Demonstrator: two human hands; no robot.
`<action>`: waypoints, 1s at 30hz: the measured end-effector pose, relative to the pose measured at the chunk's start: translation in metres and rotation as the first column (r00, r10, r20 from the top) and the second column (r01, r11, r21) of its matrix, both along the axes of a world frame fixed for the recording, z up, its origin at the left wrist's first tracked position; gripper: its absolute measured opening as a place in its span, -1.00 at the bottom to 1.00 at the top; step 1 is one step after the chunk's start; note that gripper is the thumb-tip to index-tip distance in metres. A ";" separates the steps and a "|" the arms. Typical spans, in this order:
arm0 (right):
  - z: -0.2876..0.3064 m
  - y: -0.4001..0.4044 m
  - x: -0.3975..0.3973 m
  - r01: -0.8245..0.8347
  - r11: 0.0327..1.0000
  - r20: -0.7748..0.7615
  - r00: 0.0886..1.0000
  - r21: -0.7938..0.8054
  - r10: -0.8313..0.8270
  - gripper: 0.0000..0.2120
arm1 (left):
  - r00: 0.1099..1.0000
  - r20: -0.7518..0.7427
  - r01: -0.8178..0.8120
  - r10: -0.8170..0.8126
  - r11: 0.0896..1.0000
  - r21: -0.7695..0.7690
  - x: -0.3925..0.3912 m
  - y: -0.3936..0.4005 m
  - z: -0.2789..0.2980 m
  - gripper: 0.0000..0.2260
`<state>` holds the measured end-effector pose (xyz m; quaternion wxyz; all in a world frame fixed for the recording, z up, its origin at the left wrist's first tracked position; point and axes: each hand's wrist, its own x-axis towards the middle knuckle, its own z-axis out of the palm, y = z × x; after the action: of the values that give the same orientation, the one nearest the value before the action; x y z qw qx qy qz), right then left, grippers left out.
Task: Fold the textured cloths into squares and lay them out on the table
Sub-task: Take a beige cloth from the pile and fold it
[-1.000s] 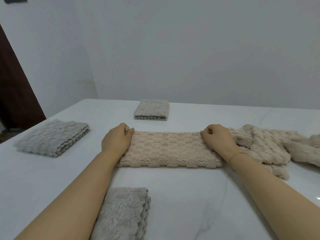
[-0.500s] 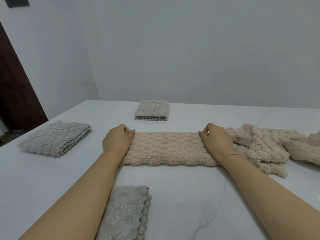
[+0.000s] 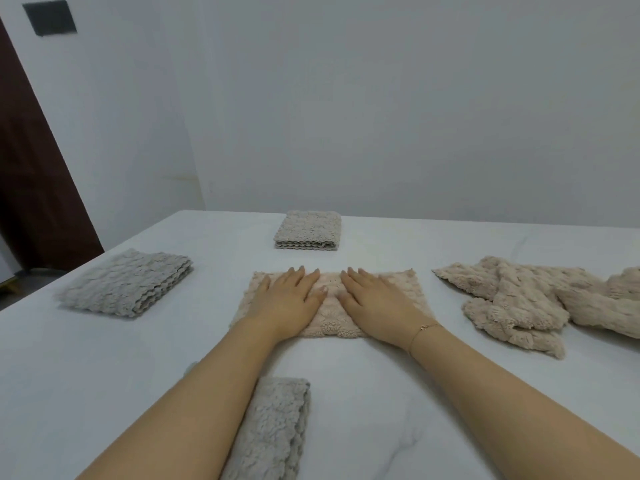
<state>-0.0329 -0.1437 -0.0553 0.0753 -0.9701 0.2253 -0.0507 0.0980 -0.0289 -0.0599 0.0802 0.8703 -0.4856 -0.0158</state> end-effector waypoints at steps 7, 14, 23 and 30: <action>-0.006 -0.021 -0.022 0.122 0.992 -0.011 0.993 0.023 -0.122 -0.43 | 0.999 -0.007 -0.041 0.041 0.999 -0.004 0.009 0.006 -0.002 -0.54; -0.009 -0.049 -0.053 0.188 0.978 -0.011 0.982 0.084 -0.188 -0.42 | 0.999 -0.011 -0.053 0.052 0.999 -0.012 0.011 0.005 -0.003 -0.54; -0.008 -0.052 -0.066 0.138 0.971 0.276 0.942 0.194 -0.189 -0.61 | 0.988 -0.090 -0.142 0.128 0.975 -0.169 0.018 -0.001 0.008 -0.65; -0.005 -0.073 -0.052 0.228 0.947 0.356 0.886 0.225 -0.298 -0.68 | 0.985 -0.097 -0.155 0.143 0.979 -0.129 0.033 -0.022 0.028 -0.83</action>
<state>-0.0853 -0.2172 -0.0605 0.1965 -0.8907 0.3394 -0.2298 0.1307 -0.0511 -0.0323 0.1614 0.8953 -0.4150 -0.0144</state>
